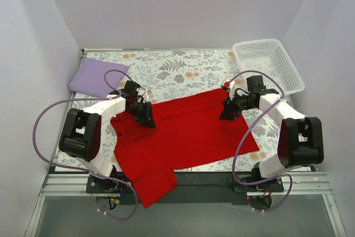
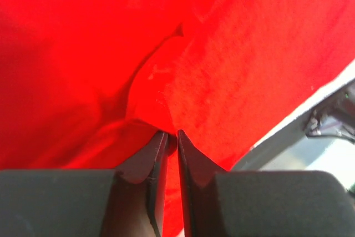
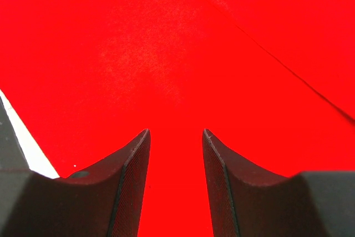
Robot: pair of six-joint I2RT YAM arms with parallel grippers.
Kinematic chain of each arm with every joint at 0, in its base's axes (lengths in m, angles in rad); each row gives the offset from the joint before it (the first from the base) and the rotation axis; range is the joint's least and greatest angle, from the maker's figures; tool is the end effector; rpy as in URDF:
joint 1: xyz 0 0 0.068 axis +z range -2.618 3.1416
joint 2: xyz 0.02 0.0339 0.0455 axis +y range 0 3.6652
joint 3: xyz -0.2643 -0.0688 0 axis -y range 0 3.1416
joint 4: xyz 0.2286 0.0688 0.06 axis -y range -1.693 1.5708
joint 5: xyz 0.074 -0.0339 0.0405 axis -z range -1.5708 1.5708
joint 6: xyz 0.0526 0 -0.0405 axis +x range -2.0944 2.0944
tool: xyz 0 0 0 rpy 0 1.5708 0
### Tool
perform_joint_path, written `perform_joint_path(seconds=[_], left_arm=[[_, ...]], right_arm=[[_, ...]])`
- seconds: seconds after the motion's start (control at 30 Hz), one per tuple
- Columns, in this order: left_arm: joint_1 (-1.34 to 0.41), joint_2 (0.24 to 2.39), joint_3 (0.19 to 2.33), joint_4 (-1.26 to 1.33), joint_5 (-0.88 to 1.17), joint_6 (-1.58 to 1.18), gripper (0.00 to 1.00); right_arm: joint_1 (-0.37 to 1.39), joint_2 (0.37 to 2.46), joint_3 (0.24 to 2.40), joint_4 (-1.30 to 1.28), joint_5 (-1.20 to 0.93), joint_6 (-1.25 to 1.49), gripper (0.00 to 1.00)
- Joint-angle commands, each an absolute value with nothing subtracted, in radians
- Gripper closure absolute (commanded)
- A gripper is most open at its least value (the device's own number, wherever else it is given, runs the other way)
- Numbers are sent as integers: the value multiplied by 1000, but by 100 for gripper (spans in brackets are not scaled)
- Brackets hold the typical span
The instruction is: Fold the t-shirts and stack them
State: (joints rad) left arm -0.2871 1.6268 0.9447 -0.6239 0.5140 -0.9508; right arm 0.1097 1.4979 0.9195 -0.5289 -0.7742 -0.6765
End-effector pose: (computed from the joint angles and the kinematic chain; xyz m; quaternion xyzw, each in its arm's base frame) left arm 0.2626 -0.1045 0.1642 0.2806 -0.9173 0.2793 0.0422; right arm 0.2692 0.0666 0.2025 -0.4253 0.7993 0.2933 0.3069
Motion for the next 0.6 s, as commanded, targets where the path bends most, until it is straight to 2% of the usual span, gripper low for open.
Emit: perform_joint_path(seconds=[0.0,0.23,0.57], left_arm=[[-319,1623,940,-632,600,-948,87],[-353,1631,953,-630,649,-942,70],[-371,1617,953,-634,733,-922,62]], right_arm=[[103,1465,917,-532,-799,-672,50],[100,1470,917,-534,-793,-673,50],[100,1476,919,-532,-788,-673,50]])
